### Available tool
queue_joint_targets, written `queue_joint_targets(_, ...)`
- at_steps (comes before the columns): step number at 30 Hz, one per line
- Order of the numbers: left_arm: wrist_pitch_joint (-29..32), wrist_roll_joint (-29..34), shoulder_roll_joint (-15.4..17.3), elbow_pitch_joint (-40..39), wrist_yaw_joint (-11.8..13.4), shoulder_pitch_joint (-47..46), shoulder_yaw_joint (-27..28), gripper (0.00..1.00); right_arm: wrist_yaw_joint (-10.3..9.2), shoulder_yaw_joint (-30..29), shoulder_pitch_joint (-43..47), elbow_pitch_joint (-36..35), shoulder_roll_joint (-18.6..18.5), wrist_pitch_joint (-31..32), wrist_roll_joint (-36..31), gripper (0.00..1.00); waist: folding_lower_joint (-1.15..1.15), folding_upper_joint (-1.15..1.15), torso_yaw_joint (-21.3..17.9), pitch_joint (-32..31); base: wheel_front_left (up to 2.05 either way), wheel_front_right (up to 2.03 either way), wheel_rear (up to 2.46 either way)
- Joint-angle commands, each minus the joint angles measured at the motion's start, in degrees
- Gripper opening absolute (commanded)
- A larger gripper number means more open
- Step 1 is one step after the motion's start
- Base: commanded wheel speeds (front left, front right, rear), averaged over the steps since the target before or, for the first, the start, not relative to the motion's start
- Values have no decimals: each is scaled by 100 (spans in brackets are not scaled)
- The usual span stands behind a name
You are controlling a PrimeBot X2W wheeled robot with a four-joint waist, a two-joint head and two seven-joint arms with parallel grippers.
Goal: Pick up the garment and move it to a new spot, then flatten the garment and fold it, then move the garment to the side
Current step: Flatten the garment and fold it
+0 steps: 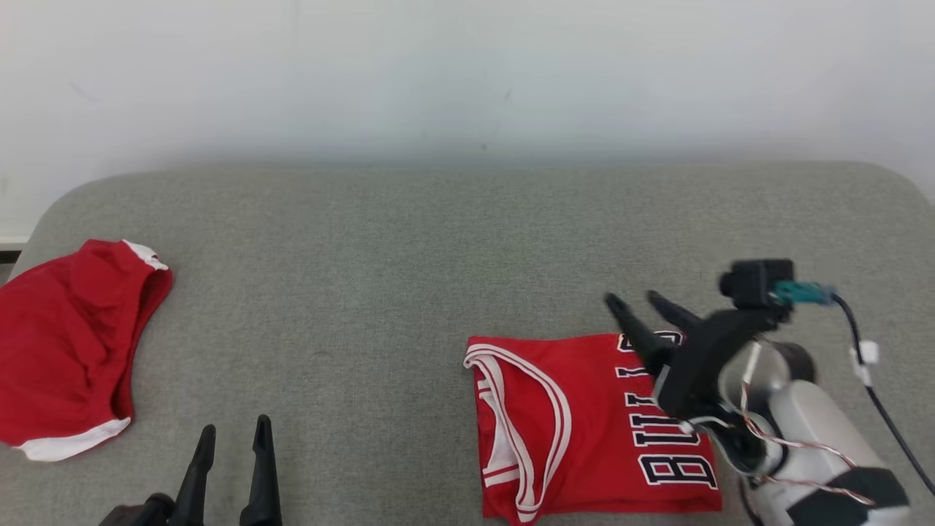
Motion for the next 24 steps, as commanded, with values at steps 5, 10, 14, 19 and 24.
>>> queue_joint_targets(5, -13, 28, 1, -35, 38, 196, 31, 100, -12, -410, 527, -148, -278, -604, -772, 100, 0, 0, -158, -133, 0, 0, 0)
queue_joint_targets(10, -13, 34, 1, -63, 42, 306, 33, 100, -12, -798, 1128, -366, -344, -1436, -1434, 100, 0, 0, -216, -234, 0, 0, 0)
queue_joint_targets(14, -13, 73, 2, -83, 44, 389, 63, 100, -12, -963, 1661, -550, -285, -2099, -1764, 100, 0, 0, -263, -324, 0, 0, 0)
queue_joint_targets(19, -13, 137, 1, -132, 41, 533, 114, 100, -12, -1088, 2291, -748, -196, -2898, -2105, 100, 0, 0, -332, -452, 0, 0, 0)
queue_joint_targets(24, -13, 242, 0, -226, 71, 620, 157, 100, -12, -1187, 2697, -827, -134, -3170, -2091, 100, 0, 0, -325, -569, 0, 0, 0)
